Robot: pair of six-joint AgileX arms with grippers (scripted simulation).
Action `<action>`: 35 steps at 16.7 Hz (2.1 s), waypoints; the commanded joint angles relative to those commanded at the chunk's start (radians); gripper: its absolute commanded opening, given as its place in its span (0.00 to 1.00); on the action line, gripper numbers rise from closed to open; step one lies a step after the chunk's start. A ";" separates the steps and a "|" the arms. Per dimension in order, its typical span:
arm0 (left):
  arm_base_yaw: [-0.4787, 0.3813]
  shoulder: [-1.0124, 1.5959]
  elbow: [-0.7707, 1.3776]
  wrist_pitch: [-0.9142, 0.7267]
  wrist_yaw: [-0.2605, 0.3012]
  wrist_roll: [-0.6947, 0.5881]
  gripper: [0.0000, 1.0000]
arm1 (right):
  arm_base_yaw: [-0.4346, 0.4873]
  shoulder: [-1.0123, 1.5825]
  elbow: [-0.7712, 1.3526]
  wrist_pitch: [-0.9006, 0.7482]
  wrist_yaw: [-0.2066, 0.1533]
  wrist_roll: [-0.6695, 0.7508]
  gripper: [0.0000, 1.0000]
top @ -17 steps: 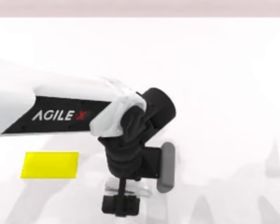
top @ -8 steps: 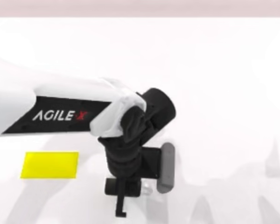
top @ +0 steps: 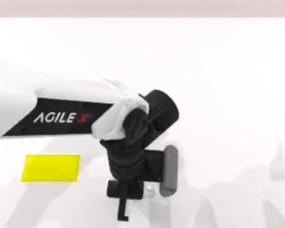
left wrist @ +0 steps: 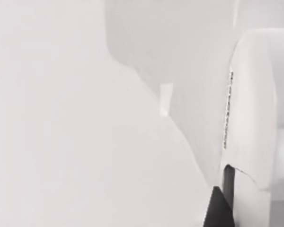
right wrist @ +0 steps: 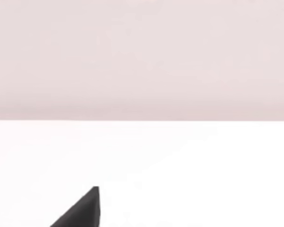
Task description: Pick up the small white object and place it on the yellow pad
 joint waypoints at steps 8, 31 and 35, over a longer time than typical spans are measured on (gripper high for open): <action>0.005 -0.054 0.117 -0.171 -0.001 0.000 0.00 | 0.000 0.000 0.000 0.000 0.000 0.000 1.00; 0.127 -0.134 0.244 -0.504 -0.093 -0.807 0.00 | 0.000 0.000 0.000 0.000 0.000 0.000 1.00; 0.211 -0.145 0.213 -0.530 -0.110 -1.359 0.00 | 0.000 0.000 0.000 0.000 0.000 0.000 1.00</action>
